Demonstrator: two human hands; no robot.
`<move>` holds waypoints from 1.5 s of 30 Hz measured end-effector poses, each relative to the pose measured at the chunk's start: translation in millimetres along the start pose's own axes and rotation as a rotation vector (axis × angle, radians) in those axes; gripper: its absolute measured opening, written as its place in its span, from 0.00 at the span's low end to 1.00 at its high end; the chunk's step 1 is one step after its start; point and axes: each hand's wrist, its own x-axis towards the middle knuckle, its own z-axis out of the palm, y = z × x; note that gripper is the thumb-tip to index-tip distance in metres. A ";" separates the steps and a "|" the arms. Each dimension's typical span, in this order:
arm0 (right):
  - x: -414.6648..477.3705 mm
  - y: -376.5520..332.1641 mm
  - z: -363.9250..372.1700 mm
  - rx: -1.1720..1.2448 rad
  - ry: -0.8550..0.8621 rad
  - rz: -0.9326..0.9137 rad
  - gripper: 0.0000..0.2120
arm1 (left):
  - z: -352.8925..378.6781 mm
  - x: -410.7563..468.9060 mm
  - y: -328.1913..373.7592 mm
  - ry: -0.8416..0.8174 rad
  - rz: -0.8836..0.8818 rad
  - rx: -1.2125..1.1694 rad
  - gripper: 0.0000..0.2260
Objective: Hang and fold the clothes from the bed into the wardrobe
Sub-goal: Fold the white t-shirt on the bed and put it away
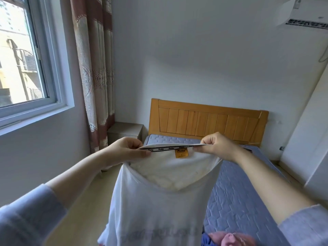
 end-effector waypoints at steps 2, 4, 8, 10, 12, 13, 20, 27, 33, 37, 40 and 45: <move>-0.4 4.1 1.1 0.077 -0.048 0.034 0.24 | -8.5 0.6 -2.0 -0.018 -0.050 0.083 0.19; -0.4 8.9 3.6 0.163 -0.079 0.048 0.26 | -16.1 2.6 -3.3 0.023 -0.078 0.088 0.24; -0.6 18.8 10.2 0.342 -0.156 0.086 0.32 | -31.1 5.9 -7.7 0.110 -0.057 0.049 0.19; 0.2 21.7 12.7 0.453 -0.212 0.117 0.32 | -37.7 8.8 -11.5 0.187 -0.029 0.161 0.22; 0.5 22.3 11.1 0.584 -0.259 0.115 0.22 | -43.0 10.8 -15.2 0.268 0.032 0.316 0.24; -0.2 22.3 9.0 0.637 -0.280 0.106 0.18 | -45.7 11.0 -17.3 0.304 0.058 0.366 0.24; 2.5 12.8 14.1 -0.180 0.274 -0.239 0.08 | -48.7 12.0 -35.4 0.350 0.097 0.570 0.19; 4.9 28.6 5.7 -0.167 0.265 -0.172 0.15 | -43.0 11.9 -27.8 0.327 0.157 0.513 0.27; -2.9 51.0 -7.5 0.244 -0.016 0.042 0.31 | -29.2 1.9 -20.3 0.075 -0.049 0.176 0.36; -13.0 69.8 -18.5 0.502 -0.279 0.214 0.17 | -27.2 -1.9 -19.8 -0.068 -0.231 -0.201 0.31; -17.0 81.2 -19.3 0.435 -0.245 0.245 0.10 | -29.9 -3.7 -24.6 -0.207 -0.265 -0.402 0.30; -16.6 99.2 -3.2 0.218 0.223 0.056 0.07 | -27.3 -4.8 -27.6 -0.429 -0.299 -0.622 0.21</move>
